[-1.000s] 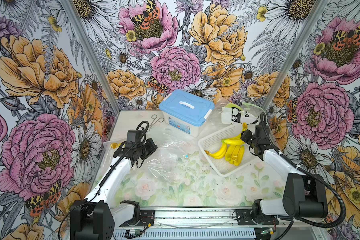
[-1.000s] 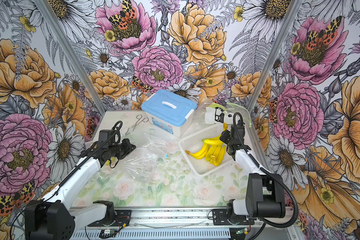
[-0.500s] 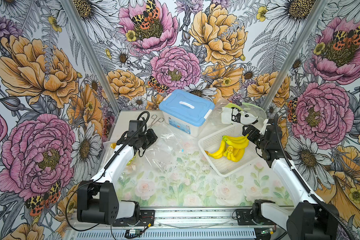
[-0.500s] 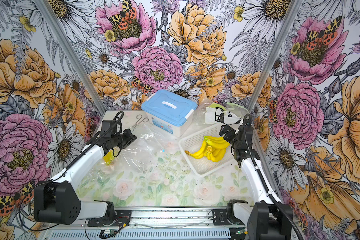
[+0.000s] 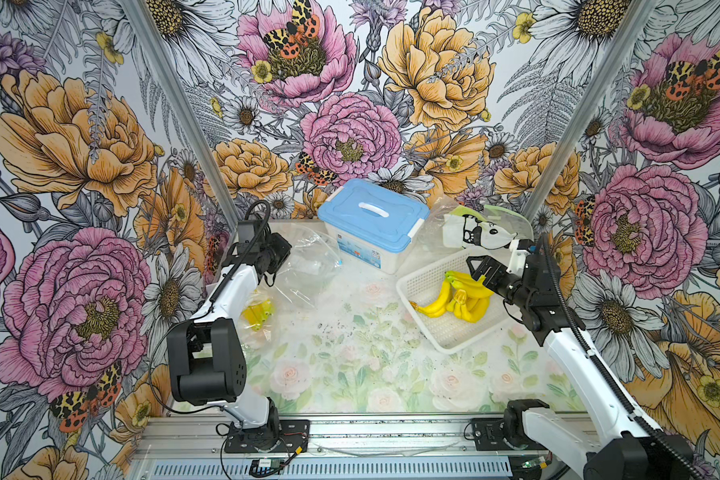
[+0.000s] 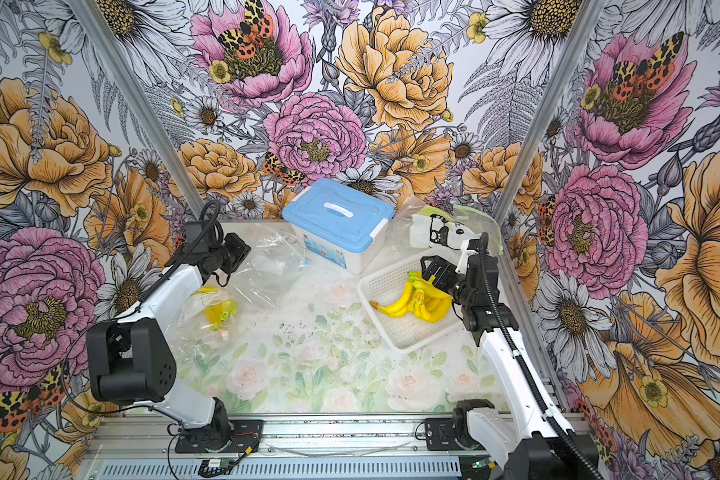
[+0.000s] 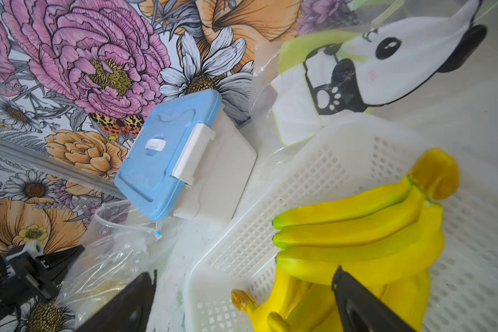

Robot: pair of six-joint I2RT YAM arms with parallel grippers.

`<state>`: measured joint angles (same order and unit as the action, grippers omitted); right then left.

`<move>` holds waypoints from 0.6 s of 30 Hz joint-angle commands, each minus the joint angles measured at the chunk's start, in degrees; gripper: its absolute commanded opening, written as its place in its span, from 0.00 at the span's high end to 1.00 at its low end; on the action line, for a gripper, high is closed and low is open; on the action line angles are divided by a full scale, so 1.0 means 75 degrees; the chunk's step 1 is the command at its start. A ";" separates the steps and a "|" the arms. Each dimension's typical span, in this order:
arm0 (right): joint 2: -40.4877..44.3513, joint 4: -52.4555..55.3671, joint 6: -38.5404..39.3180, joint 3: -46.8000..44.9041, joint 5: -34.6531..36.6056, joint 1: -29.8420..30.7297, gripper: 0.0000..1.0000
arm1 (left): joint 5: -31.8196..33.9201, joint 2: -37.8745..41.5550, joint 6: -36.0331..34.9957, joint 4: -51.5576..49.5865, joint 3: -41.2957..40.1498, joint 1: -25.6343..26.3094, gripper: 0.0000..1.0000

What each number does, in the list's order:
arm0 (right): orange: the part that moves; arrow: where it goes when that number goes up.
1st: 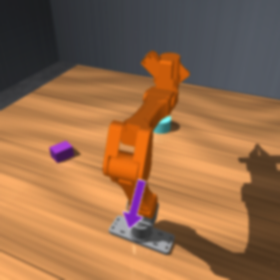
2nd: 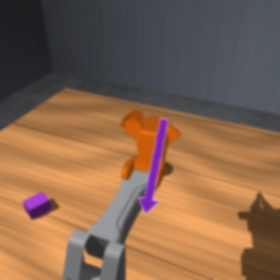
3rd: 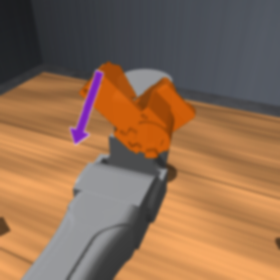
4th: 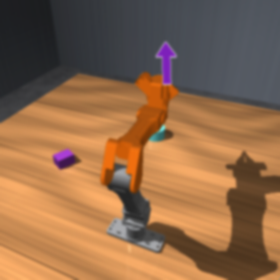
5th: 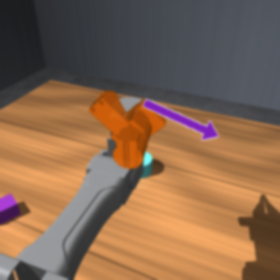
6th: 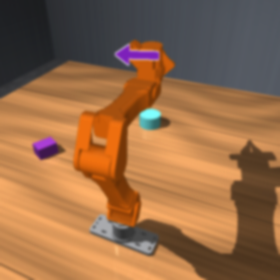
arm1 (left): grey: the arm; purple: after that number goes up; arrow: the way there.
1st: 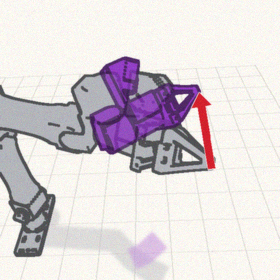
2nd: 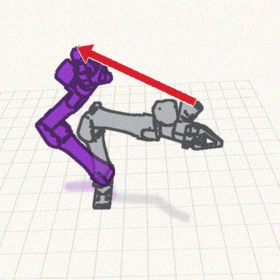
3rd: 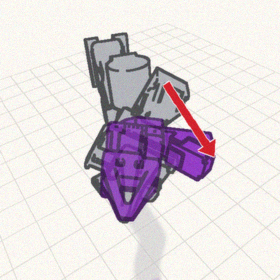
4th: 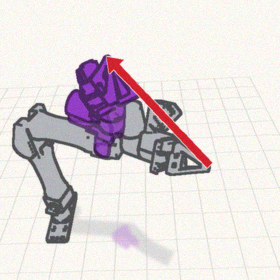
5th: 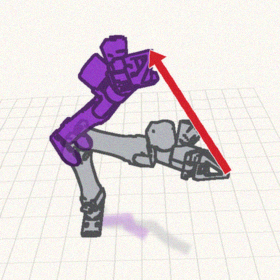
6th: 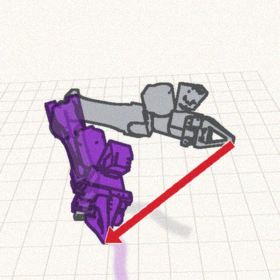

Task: Open the zip-top bag and take out the banana
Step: Place the banana in the basket, then place the zipper food storage bag at the center of the board.

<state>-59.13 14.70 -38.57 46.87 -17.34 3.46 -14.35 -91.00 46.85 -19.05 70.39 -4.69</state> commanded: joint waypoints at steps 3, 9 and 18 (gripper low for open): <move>-0.0412 0.0039 0.0068 0.0556 -0.0223 0.0604 0.00 | -0.0067 -0.0223 0.0591 0.0856 0.0424 -0.0168 1.00; -0.0835 0.0041 0.0145 0.1046 -0.0226 0.1223 0.00 | -0.0171 -0.0724 0.0560 0.0643 0.1131 -0.0180 1.00; -0.1511 0.0038 -0.0159 0.1796 -0.0521 0.2212 0.00 | -0.0148 -0.0851 -0.0291 -0.0020 0.1672 -0.0187 0.03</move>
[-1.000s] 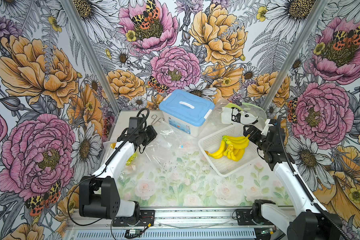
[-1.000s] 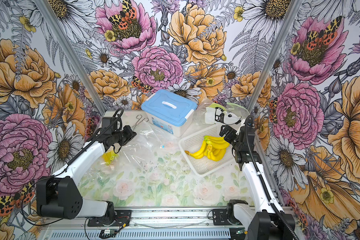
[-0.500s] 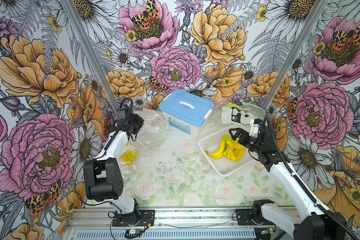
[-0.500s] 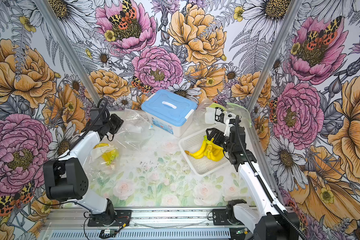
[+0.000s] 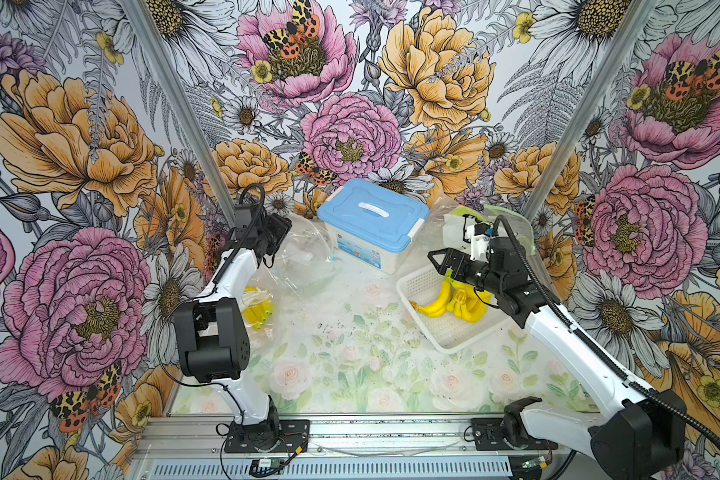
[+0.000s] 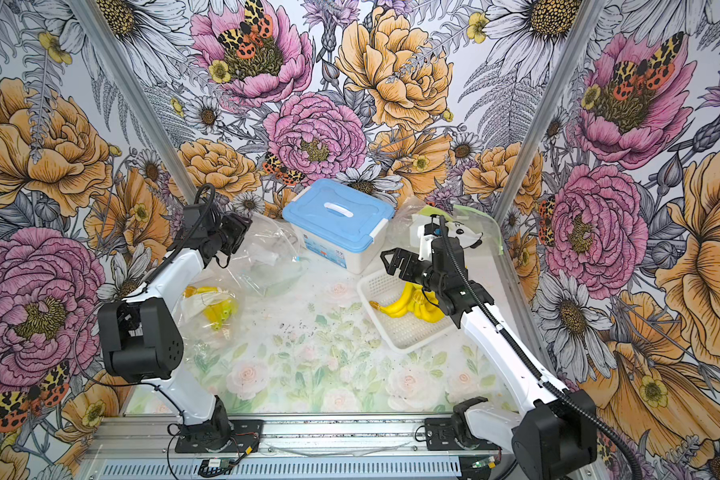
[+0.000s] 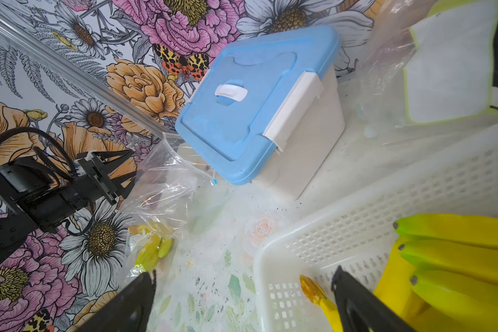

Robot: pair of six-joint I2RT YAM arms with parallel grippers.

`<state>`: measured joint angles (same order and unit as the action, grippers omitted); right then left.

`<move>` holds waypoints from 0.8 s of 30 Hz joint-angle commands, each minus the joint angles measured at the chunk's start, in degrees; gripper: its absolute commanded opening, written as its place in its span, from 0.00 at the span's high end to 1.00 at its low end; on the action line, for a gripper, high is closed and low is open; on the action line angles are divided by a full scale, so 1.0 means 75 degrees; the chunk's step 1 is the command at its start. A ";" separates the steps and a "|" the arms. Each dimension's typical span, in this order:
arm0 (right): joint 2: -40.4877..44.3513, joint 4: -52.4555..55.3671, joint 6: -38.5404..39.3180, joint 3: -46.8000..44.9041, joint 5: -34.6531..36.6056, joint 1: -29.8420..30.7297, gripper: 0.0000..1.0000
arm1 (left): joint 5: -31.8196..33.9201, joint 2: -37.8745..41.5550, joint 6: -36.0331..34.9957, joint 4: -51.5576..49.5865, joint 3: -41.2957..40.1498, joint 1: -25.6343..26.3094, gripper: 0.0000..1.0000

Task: Open the zip-top bag and take out the banana
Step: Place the zipper food storage bag at the center of the board, then move the zipper food storage bag to the center of the board.

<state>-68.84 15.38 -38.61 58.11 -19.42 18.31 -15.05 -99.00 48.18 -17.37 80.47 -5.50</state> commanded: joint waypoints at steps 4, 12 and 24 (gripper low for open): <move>-0.0757 -0.0048 -0.0418 0.0631 -0.0500 0.0925 0.00 | 0.0047 0.0900 -0.0929 -0.0763 0.0121 0.0025 0.01; -0.2998 -0.0096 -0.0290 0.1914 -0.1180 0.2974 0.00 | 0.2126 0.4090 -0.1973 -0.3050 -0.0818 0.1038 0.01; -0.6933 -0.4263 -0.2970 0.3919 -0.2334 0.4641 0.10 | 0.3266 0.8961 -0.1022 -0.5656 -0.2118 0.1142 0.01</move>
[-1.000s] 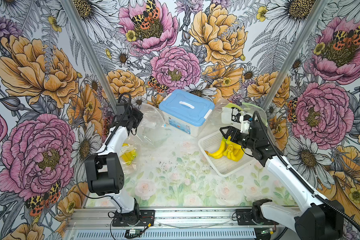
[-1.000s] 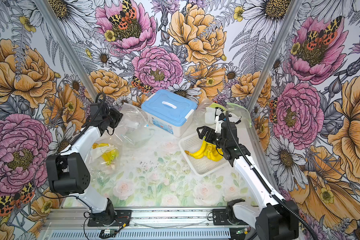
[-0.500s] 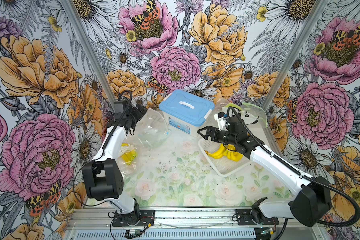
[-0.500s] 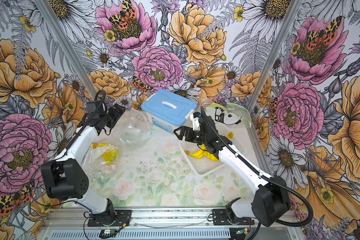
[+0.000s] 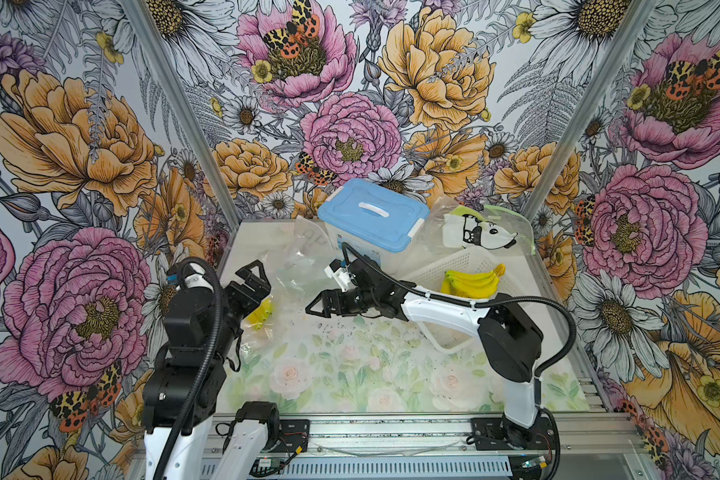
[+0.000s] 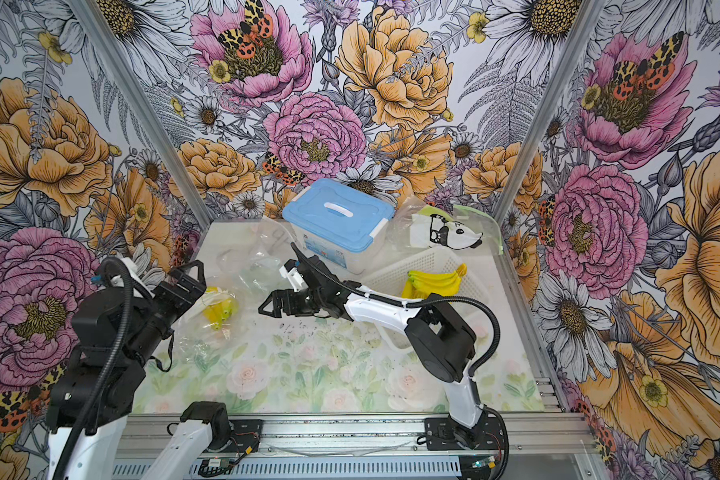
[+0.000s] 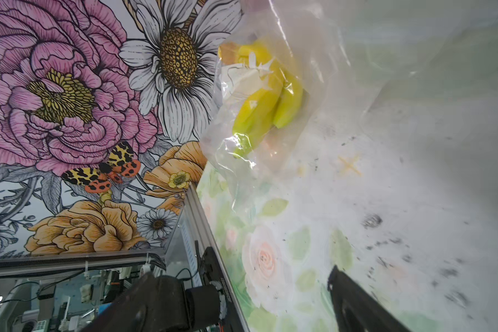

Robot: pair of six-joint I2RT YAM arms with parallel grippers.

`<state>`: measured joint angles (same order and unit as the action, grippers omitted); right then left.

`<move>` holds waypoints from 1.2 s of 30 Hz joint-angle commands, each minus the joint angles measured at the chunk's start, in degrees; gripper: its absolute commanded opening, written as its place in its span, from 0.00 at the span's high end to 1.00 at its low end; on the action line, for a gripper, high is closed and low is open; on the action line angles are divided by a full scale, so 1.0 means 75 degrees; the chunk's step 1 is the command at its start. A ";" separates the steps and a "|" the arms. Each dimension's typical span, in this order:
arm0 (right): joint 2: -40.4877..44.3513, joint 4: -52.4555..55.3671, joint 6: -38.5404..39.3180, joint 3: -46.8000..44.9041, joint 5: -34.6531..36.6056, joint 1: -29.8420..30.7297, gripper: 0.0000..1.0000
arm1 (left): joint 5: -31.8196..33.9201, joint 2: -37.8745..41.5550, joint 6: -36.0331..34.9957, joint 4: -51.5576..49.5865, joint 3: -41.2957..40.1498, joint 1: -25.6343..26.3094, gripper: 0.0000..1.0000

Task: Open the zip-top bag and take out the banana
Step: Move the zipper food storage bag to the center of the board.

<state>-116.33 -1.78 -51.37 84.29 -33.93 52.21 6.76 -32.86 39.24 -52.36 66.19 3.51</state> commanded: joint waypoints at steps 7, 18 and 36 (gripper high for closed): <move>-0.2068 -0.1778 -0.1433 0.2006 -0.0532 0.0626 0.11 | 0.0241 0.0538 -0.0008 -0.1468 -0.0298 -0.0069 0.01; -0.3500 -0.0855 -0.1054 0.3686 -0.0523 0.1012 0.13 | -0.0071 0.0492 -0.0351 -0.1685 -0.0174 -0.0084 0.01; -0.3328 0.0951 0.0244 0.3599 0.0727 0.1159 0.16 | -0.0156 0.0526 -0.0264 -0.1751 -0.0153 -0.0082 0.01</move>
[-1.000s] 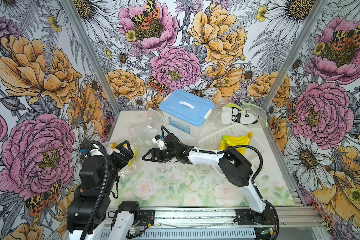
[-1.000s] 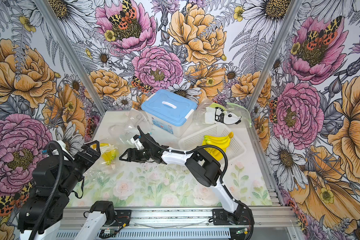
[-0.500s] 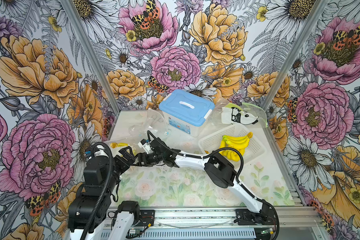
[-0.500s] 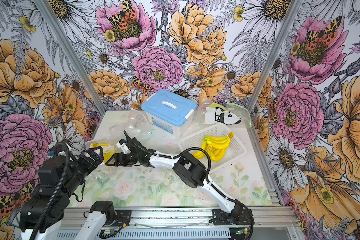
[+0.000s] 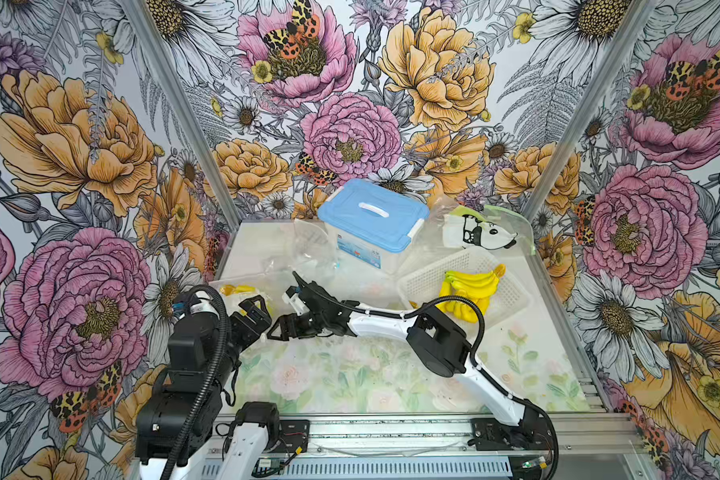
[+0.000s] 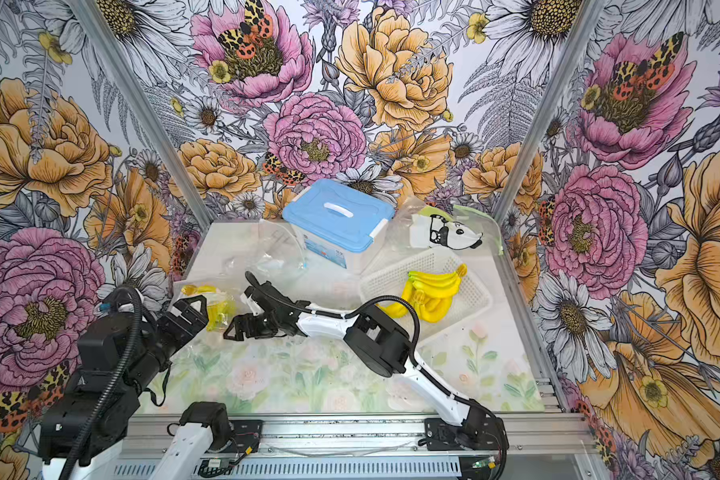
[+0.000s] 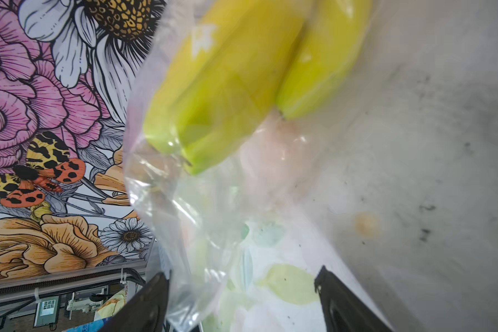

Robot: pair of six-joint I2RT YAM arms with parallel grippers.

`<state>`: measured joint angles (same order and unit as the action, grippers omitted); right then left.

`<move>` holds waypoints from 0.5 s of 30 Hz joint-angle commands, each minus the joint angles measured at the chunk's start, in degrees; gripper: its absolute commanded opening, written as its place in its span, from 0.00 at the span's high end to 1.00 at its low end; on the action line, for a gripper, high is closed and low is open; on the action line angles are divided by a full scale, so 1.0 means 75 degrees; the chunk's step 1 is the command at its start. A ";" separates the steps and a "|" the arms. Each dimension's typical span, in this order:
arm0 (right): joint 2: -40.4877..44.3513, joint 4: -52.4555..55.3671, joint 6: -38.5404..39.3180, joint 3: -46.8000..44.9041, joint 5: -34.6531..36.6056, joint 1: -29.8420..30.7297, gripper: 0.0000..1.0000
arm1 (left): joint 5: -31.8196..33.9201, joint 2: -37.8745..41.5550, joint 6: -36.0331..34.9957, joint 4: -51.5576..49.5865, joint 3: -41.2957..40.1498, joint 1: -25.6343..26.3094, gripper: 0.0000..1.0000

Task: Open the zip-top bag and take out the banana
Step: Move the zipper food storage bag to the center of the board.

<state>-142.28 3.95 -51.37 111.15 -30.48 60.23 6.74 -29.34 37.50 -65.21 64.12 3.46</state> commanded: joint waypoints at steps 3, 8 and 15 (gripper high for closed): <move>-0.0038 0.0189 0.0219 0.0305 0.0177 0.0167 0.16 | -0.0152 0.0091 -0.0071 -0.0057 0.0146 -0.0070 0.01; -0.0412 0.0177 0.0207 0.1020 -0.0048 0.0307 0.16 | -0.0098 0.0162 -0.0173 -0.0239 0.0238 -0.0074 0.01; -0.0902 0.0178 -0.0052 0.1692 -0.0155 0.0372 0.38 | 0.0085 0.0189 -0.0576 -0.0505 0.0565 -0.0068 0.01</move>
<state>-146.15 5.37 -51.37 121.69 -30.79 62.85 6.66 -28.47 35.68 -67.77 66.52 3.46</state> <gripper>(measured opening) 0.657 0.989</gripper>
